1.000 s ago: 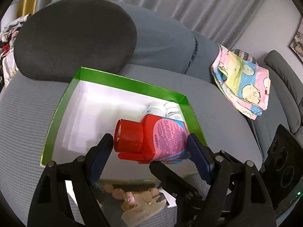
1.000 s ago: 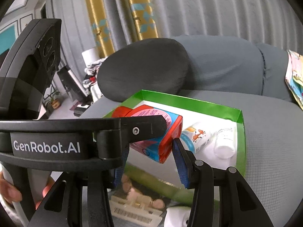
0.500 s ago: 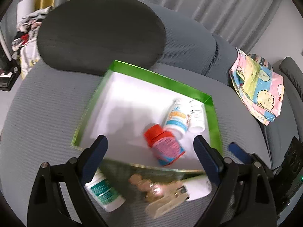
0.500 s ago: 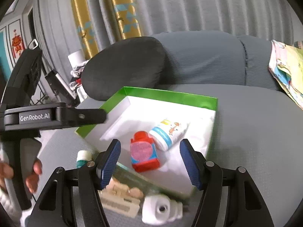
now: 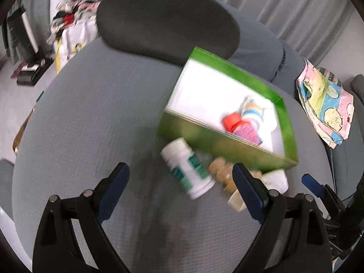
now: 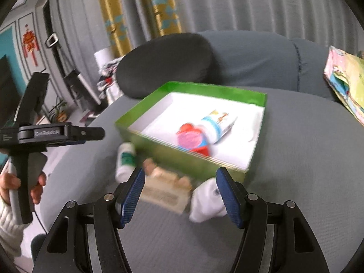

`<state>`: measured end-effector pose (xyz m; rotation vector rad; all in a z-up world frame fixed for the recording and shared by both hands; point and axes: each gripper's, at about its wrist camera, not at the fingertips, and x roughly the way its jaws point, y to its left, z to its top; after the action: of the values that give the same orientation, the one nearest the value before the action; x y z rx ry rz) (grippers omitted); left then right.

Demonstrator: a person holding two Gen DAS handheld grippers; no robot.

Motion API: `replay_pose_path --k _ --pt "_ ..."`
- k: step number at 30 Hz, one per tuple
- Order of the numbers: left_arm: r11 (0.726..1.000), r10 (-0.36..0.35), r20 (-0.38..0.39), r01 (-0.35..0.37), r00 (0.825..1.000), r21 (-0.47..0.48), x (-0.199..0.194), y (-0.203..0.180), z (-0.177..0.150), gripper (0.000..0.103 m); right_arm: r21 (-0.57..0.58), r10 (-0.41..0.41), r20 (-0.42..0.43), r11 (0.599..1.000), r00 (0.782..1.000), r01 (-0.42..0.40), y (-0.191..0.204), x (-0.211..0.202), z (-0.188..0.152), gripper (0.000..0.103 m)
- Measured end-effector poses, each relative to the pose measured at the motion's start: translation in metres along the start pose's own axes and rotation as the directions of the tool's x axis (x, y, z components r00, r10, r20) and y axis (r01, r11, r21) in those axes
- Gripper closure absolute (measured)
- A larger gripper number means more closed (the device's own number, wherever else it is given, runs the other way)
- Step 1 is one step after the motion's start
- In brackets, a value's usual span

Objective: Organize rigid objects
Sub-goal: 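Move the left gripper to the green-labelled white bottle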

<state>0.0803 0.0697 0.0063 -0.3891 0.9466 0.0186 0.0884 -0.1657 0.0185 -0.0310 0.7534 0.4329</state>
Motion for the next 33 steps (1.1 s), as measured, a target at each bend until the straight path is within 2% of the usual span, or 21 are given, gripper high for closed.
replay_pose_path --k 7,14,21,33 --pt "0.999 -0.007 -0.026 0.006 1.000 -0.040 0.000 0.013 -0.024 0.011 -0.064 0.051 -0.056 0.996 0.997 -0.054 0.037 0.009 -0.022 0.036" --pt "0.999 -0.013 -0.018 0.012 1.000 -0.045 -0.003 0.017 -0.032 0.011 -0.138 0.074 -0.092 0.987 0.993 -0.086 0.068 0.022 -0.024 0.036" --pt "1.000 0.003 0.014 -0.002 1.000 -0.014 -0.005 0.017 -0.029 0.011 -0.197 0.079 -0.105 0.975 0.991 -0.099 0.090 0.035 -0.017 0.036" --pt "0.998 -0.050 -0.001 0.050 0.999 -0.040 0.015 0.022 -0.012 0.011 -0.292 0.041 -0.134 0.953 0.990 -0.079 0.110 0.075 0.005 0.036"
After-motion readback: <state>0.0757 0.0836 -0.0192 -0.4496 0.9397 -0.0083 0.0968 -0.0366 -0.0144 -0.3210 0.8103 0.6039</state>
